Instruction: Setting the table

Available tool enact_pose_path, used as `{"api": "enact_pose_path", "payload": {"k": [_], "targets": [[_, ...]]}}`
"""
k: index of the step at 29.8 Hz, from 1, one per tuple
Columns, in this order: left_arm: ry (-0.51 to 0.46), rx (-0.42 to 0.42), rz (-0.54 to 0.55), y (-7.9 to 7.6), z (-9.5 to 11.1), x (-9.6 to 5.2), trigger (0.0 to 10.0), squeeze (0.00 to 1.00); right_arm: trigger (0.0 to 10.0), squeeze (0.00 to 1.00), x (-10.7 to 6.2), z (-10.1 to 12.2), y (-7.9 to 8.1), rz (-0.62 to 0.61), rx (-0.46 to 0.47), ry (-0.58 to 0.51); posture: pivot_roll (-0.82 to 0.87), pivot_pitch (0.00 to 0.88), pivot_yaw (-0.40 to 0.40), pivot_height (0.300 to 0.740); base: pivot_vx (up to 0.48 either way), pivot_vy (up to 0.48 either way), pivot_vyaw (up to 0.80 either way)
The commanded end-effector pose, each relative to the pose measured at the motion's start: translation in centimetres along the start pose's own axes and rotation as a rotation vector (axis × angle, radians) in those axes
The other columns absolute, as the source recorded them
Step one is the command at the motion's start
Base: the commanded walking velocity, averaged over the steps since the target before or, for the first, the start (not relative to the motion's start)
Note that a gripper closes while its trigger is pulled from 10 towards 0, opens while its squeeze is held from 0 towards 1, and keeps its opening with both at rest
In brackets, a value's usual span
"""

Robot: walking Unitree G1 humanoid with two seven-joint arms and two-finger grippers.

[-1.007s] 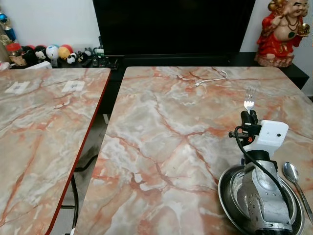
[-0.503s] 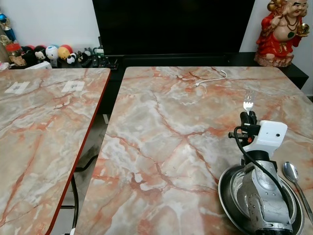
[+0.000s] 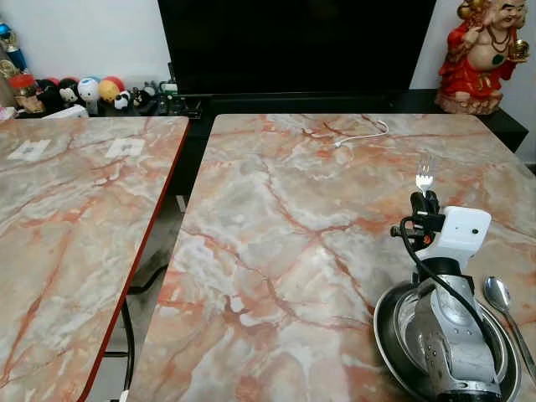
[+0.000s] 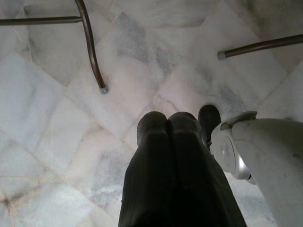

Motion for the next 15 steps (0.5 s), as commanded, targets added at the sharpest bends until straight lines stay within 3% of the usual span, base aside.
{"api": "enact_pose_path", "payload": {"k": [1, 9, 15], "targets": [[0.028, -0.016, 0.004, 0.07, -0.82, -0.20, 10.0, 0.00, 10.0, 0.00, 0.01, -0.37, -0.02, 0.000, -0.006, 0.021, -0.03, 0.000, 0.007, 0.740, -0.240, 0.000, 0.00], [0.028, -0.015, 0.005, 0.14, -0.82, -0.20, 10.0, 0.00, 10.0, 0.00, -0.02, -0.48, -0.03, 0.002, -0.007, 0.026, -0.03, 0.000, 0.007, 0.740, -0.242, 0.000, 0.00], [0.030, -0.010, 0.011, 0.26, -0.87, -0.22, 10.0, 0.00, 10.0, 0.00, 0.07, -0.50, 0.07, 0.004, -0.005, 0.027, -0.03, 0.000, 0.006, 0.740, 0.000, 0.000, 0.00]]}}
Point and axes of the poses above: a point about 5 cm out from each wrist's last joint towards the gripper, its own x axis pointing out of the wrist towards the gripper, its own z axis along the axis of the wrist's last joint, y = z × x, the point moved 3 cm from there along x, pointing out of the wrist towards the gripper, and after that the axes turned 9 degrees about x, right-handed, at the moved point
